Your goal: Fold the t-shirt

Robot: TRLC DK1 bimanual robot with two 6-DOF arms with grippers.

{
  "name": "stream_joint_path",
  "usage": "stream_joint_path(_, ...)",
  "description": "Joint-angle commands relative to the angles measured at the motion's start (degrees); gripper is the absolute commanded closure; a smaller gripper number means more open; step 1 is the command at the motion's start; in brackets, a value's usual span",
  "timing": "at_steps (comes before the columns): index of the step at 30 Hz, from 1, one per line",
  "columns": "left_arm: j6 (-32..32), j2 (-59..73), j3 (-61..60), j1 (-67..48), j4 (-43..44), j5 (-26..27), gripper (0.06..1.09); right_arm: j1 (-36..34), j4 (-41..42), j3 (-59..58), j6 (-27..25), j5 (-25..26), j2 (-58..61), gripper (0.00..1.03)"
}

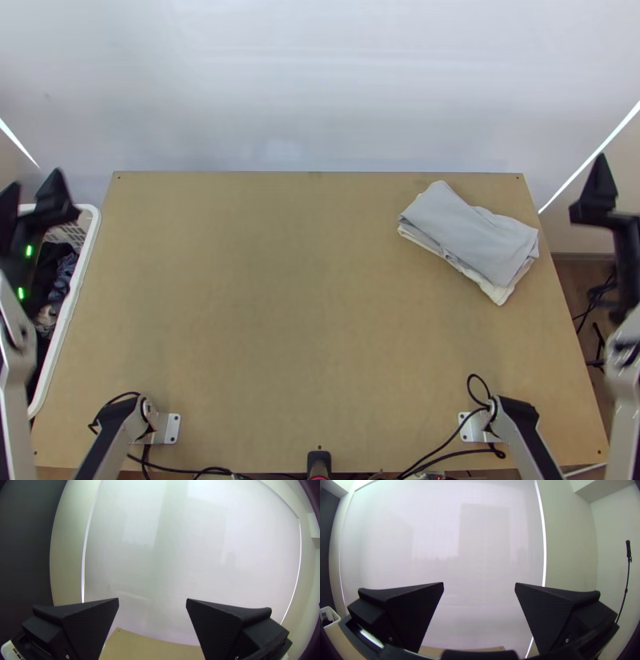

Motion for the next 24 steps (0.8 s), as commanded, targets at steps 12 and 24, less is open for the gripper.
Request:
stream_joint_path(12,9.14,-33.73,-48.93,1.17,34.37,-0.19,0.1,12.44,27.24,-50.25,-1.04,1.25,-31.26,0.04)
stream_joint_path(24,13.71,-47.88,-65.1,0.38,31.47,-0.11,0.1,19.56,11.86,-64.14,-5.7,4.33,-45.93,0.04)
